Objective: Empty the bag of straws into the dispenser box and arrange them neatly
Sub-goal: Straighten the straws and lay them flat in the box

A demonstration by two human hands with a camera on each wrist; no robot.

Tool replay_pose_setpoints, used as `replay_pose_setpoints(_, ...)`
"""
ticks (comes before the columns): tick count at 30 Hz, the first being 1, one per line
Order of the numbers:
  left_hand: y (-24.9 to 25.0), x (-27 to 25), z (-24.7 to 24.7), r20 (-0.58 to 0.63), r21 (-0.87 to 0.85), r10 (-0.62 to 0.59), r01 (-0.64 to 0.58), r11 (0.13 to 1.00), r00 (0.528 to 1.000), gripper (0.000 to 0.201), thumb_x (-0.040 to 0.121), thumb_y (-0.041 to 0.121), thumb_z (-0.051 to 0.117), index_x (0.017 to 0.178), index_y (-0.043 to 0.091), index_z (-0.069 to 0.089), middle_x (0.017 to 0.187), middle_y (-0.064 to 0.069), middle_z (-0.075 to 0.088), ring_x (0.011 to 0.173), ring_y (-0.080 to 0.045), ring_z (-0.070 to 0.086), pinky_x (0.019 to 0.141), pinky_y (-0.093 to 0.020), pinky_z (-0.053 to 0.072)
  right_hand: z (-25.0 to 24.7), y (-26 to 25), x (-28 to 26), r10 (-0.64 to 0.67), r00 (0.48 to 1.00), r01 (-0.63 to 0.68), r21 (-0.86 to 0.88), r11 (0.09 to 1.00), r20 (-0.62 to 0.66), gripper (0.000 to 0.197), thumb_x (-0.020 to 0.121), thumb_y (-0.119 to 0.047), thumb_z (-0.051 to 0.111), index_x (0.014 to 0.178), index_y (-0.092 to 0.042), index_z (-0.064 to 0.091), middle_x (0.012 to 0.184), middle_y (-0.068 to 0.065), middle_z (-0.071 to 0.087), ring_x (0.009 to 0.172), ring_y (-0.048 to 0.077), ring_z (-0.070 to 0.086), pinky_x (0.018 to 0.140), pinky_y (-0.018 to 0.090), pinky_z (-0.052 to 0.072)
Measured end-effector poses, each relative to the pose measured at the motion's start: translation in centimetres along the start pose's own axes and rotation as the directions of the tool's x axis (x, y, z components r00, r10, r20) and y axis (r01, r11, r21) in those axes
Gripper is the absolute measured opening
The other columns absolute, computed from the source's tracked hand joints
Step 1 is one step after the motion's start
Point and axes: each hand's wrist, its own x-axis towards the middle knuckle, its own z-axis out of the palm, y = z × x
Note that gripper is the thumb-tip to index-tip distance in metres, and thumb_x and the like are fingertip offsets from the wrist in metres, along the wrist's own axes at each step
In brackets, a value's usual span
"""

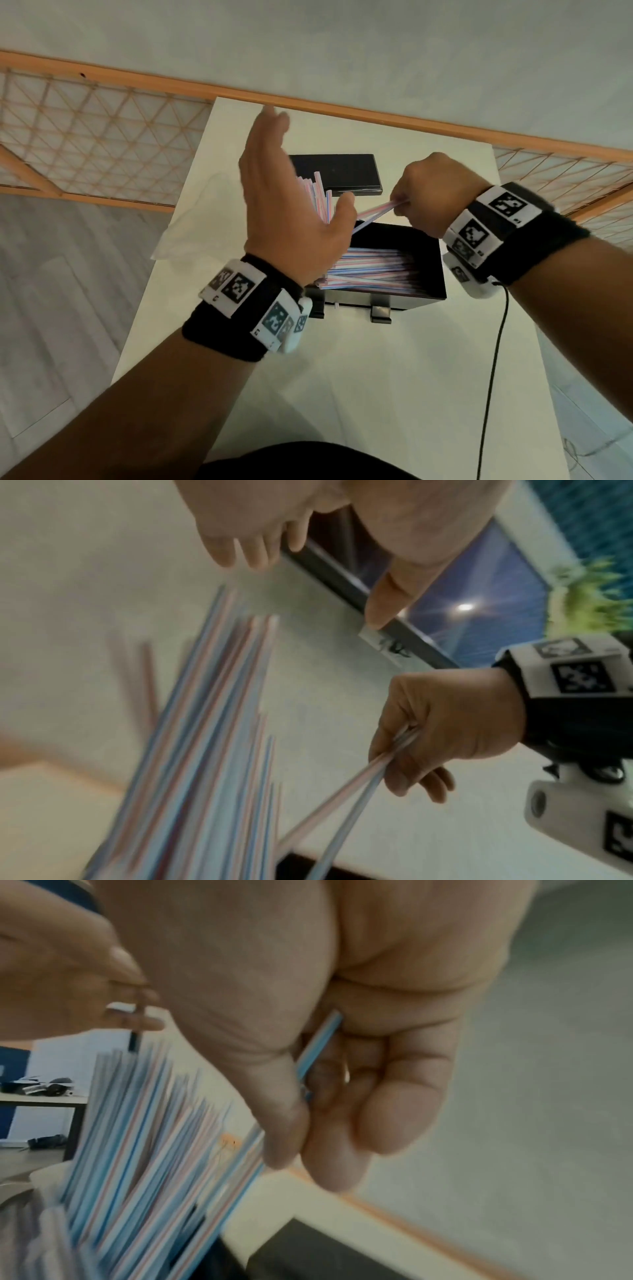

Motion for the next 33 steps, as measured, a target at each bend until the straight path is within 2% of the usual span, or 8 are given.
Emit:
replay_pose_setpoints(2,1.4,0.5,0.4,0.022,0.037,0.131,-0.132,0.991,0.991,0.076,0.074,0.017,0.077,0.138,-0.006,0.044,0.141,-0.021,0.047,0.129,-0.037,0.049,0.109,-0.043,0.041,-1.3,0.1,-1.0,0.005,0.999,-0.007,-0.061,0.998,-0.039,0.017,0.084,-0.016,0.064,0.097,-0.018,0.076,0.086,0.011,0.067,0.082,0.034,0.063,0.065,0.032,0.050)
replay_pose_setpoints(7,2.6,0.9,3.4,0.559,0.153,0.005,-0.110,0.982,0.829,0.047,0.082,0.026,0.079,0.122,0.009,0.062,0.109,-0.005,0.055,0.098,-0.023,0.056,0.078,-0.027,0.037,-4.5,-1.1,-4.1,-0.033,0.985,0.001,-0.182,0.983,-0.169,0.016,0.085,-0.009,0.062,0.098,-0.013,0.070,0.077,0.009,0.051,0.072,0.032,0.053,0.052,0.026,0.034)
replay_pose_setpoints(11,2.7,1.5,4.8,0.545,0.242,-0.062,-0.086,0.966,0.836,0.029,0.094,0.032,0.065,0.069,0.024,0.052,0.085,-0.001,0.057,0.081,-0.021,0.053,0.072,-0.026,0.029,-6.1,-2.7,-5.8,-0.087,0.981,0.048,-0.216,0.975,-0.171,0.026,0.084,-0.006,0.062,0.065,-0.015,0.046,0.064,0.004,0.034,0.062,0.025,0.040,0.050,0.024,0.021)
replay_pose_setpoints(14,2.6,2.1,4.4,0.524,0.195,-0.013,-0.105,0.975,0.852,0.045,0.094,0.030,0.063,0.057,0.027,0.038,0.069,0.003,0.052,0.070,-0.018,0.049,0.069,-0.027,0.029,-6.3,-2.7,-6.5,-0.115,0.963,0.077,-0.159,0.984,-0.246,0.005,0.085,-0.007,0.061,0.083,-0.012,0.063,0.068,0.004,0.046,0.060,0.018,0.033,0.049,0.024,0.025)
replay_pose_setpoints(17,1.9,2.4,3.4,0.485,0.075,-0.022,-0.017,0.997,0.874,0.033,0.094,0.032,0.069,0.062,0.024,0.061,0.062,0.008,0.061,0.062,-0.014,0.059,0.067,-0.029,0.042,-6.1,-1.5,-7.4,-0.079,0.938,0.139,0.158,0.978,-0.338,0.038,0.078,-0.023,0.071,0.114,-0.019,0.058,0.082,-0.003,0.070,0.068,0.015,0.051,0.069,0.034,0.052)
replay_pose_setpoints(23,0.7,1.8,2.4,0.450,-0.273,-0.156,0.302,0.913,0.879,0.007,0.091,0.014,0.074,0.085,0.014,0.078,0.070,-0.003,0.076,0.068,-0.020,0.077,0.071,-0.043,0.065,-0.6,-0.7,-6.6,-0.036,0.971,0.139,0.437,0.889,-0.236,0.054,0.073,-0.032,0.077,0.120,-0.019,0.055,0.106,-0.004,0.070,0.097,0.019,0.066,0.085,0.036,0.053)
replay_pose_setpoints(27,0.0,0.9,2.6,0.436,-0.232,-0.132,0.253,0.939,0.890,0.015,0.082,0.027,0.079,0.093,0.017,0.078,0.078,0.000,0.078,0.068,-0.017,0.075,0.069,-0.043,0.064,4.5,-2.5,-4.7,-0.077,0.965,0.219,0.611,0.761,-0.251,0.012,0.092,-0.020,0.051,0.101,-0.016,0.057,0.081,-0.003,0.065,0.075,0.025,0.062,0.069,0.035,0.050)
replay_pose_setpoints(33,-0.4,0.6,1.4,0.256,-0.254,-0.078,0.145,0.956,0.963,0.027,0.090,0.044,0.063,0.098,0.018,0.064,0.081,0.002,0.066,0.065,-0.021,0.064,0.062,-0.040,0.054,7.3,-2.7,-4.5,-0.141,0.967,0.244,0.605,0.758,-0.212,0.020,0.100,-0.029,0.049,0.083,-0.020,0.051,0.060,-0.009,0.048,0.054,0.011,0.046,0.058,0.031,0.037)
